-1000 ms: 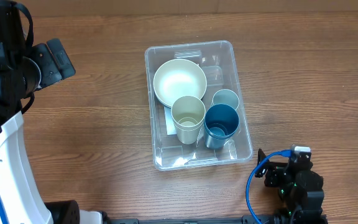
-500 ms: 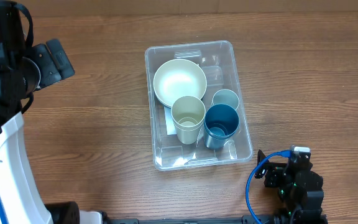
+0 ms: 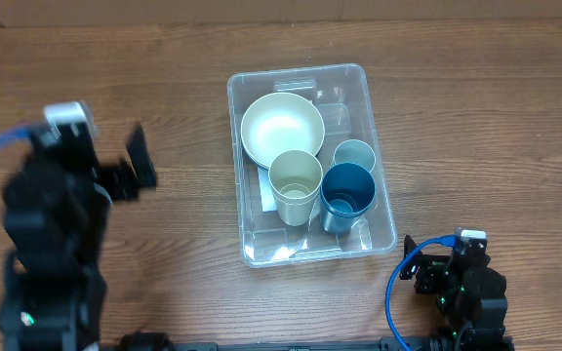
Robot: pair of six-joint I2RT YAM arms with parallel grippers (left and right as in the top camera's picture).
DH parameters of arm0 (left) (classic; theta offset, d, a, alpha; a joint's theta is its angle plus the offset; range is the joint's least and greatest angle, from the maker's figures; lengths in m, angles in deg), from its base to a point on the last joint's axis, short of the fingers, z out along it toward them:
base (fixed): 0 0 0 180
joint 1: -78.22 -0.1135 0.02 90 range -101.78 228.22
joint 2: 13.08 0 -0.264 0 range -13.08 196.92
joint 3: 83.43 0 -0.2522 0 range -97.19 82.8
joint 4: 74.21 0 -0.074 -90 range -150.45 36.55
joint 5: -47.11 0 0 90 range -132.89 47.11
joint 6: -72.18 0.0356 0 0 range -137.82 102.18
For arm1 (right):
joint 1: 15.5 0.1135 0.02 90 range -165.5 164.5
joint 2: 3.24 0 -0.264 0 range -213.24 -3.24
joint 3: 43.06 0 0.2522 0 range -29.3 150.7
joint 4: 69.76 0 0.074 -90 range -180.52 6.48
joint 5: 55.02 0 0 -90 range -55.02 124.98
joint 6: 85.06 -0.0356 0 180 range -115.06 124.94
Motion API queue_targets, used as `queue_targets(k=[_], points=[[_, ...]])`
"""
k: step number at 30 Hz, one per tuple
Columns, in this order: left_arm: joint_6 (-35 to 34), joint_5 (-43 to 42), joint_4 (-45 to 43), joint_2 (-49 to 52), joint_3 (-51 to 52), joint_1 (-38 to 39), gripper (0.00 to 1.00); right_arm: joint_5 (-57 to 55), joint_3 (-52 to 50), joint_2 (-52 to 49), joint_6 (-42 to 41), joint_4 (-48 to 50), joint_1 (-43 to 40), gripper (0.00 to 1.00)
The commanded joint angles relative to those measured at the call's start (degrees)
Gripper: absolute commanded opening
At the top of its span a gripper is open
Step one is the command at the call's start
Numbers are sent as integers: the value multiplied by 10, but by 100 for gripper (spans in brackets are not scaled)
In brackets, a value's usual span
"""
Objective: Pack container
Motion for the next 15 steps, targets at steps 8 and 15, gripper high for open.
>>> queue_targets(k=[8,15], points=[[19,-54,-103,-331,402,26,100,3,1,7,2,3,2,100],[17,-55,-135,-422,518,43,100,3,1,7,2,3,2,100]])
